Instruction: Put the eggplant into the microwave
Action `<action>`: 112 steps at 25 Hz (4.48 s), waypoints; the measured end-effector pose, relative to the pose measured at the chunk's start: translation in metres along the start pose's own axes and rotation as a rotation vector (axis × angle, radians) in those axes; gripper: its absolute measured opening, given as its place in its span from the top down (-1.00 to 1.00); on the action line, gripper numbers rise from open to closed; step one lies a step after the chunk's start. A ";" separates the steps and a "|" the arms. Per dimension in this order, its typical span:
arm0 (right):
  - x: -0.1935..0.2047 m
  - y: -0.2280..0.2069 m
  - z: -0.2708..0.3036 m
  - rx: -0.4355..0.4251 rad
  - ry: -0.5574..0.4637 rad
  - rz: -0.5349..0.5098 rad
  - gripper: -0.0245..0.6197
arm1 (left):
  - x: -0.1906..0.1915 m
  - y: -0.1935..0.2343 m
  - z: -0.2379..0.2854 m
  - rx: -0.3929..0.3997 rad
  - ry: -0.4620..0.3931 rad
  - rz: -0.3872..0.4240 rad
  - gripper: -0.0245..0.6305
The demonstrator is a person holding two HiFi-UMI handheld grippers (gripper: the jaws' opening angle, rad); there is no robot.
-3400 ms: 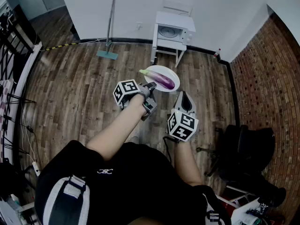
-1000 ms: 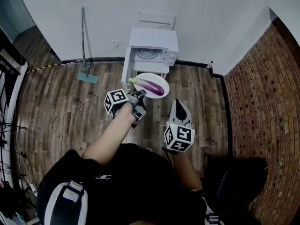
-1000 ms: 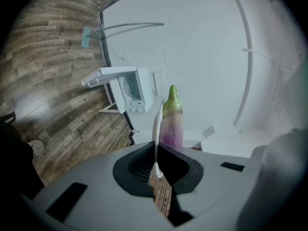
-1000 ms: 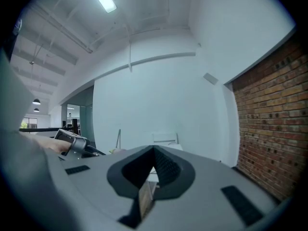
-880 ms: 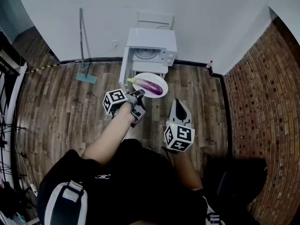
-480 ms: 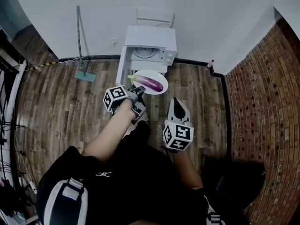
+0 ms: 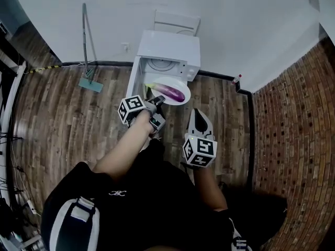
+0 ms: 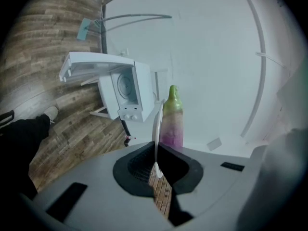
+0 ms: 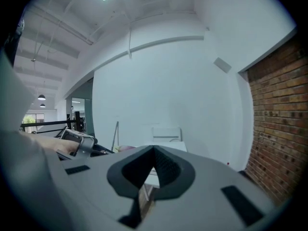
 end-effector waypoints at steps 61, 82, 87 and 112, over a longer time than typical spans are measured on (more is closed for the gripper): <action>0.153 -0.037 0.396 -0.708 0.158 -0.098 0.89 | -0.186 0.207 0.236 -0.041 -0.599 -0.217 0.87; 0.305 -0.064 0.458 -0.725 0.110 -0.049 0.89 | -0.290 0.266 0.329 0.056 -0.589 -0.052 0.87; 0.307 -0.082 0.452 -0.701 0.101 -0.055 0.89 | -0.300 0.259 0.347 0.061 -0.572 -0.055 0.87; 0.300 -0.138 0.441 -0.641 0.087 -0.040 0.89 | -0.326 0.238 0.402 -0.226 -0.474 0.182 0.80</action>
Point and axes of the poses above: the fingertips, and each gripper's own axes: z forward along the fingers, y to its left, x out of its underside, the point moved 3 cm from there along -z, backward along the fingers
